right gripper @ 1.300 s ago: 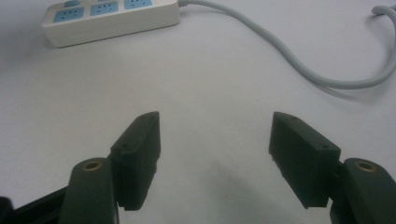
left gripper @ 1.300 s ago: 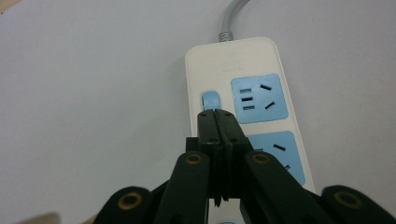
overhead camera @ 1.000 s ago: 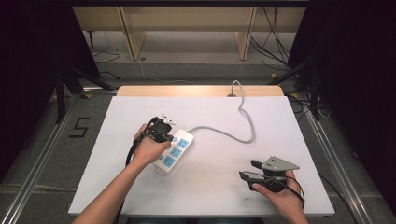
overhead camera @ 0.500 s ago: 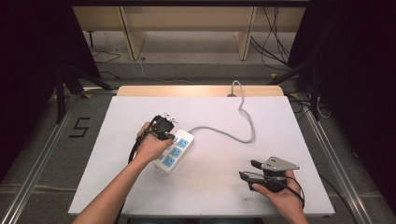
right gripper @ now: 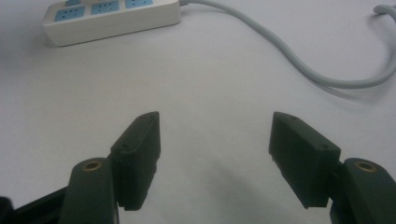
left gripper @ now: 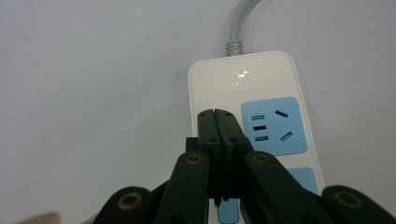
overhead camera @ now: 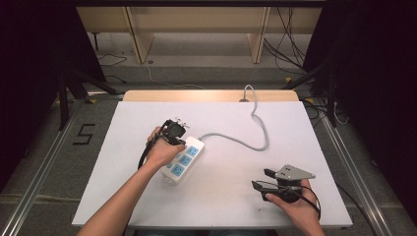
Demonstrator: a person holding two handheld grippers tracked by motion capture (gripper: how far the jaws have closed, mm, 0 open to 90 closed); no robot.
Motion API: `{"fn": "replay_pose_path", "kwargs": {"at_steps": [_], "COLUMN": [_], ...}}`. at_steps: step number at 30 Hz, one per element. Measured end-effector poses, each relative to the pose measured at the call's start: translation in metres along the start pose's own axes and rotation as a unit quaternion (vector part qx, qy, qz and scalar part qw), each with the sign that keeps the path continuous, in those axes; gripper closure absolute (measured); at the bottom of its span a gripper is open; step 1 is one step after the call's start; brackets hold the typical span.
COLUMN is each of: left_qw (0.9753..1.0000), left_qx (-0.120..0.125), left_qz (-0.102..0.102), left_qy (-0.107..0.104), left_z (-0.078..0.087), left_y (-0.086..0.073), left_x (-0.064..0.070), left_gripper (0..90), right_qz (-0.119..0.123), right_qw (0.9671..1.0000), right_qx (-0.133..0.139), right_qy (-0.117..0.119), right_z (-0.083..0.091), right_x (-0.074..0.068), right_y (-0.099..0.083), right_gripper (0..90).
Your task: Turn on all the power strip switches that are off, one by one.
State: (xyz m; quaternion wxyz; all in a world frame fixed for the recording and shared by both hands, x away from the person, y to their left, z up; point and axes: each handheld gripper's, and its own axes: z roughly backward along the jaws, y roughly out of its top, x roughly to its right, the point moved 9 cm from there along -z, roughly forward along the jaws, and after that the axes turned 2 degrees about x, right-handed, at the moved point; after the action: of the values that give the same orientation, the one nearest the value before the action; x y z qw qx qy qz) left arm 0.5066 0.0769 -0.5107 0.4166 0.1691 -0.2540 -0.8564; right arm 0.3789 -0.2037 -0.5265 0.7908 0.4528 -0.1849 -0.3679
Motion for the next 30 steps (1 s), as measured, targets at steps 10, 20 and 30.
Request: {"fn": "replay_pose_path", "kwargs": {"at_steps": [10,20,30], "left_qw": [1.0,0.9999,0.9998], "left_qx": [-0.007,-0.013,-0.016], "left_qz": [-0.002,-0.009,-0.009], "left_qy": [0.002,0.003,-0.001], "left_z": [-0.006,-0.0085,-0.0101], "left_y": [0.0028,0.0041,0.004], "left_x": [0.0003,0.002,0.0028], "left_gripper": [89.4,89.4,89.4], "right_qz": [-0.001,0.0,0.0], "right_qw": [1.0,1.0,1.0], "right_qx": [0.0,0.0,-0.001], "right_qy": [0.0,0.0,0.001], "right_z": [0.0001,0.0002,0.0001], "right_x": [0.0001,0.0,0.0], "right_y": [-0.0002,-0.0001,-0.0002], "right_gripper": [35.0,34.9,34.9]}}
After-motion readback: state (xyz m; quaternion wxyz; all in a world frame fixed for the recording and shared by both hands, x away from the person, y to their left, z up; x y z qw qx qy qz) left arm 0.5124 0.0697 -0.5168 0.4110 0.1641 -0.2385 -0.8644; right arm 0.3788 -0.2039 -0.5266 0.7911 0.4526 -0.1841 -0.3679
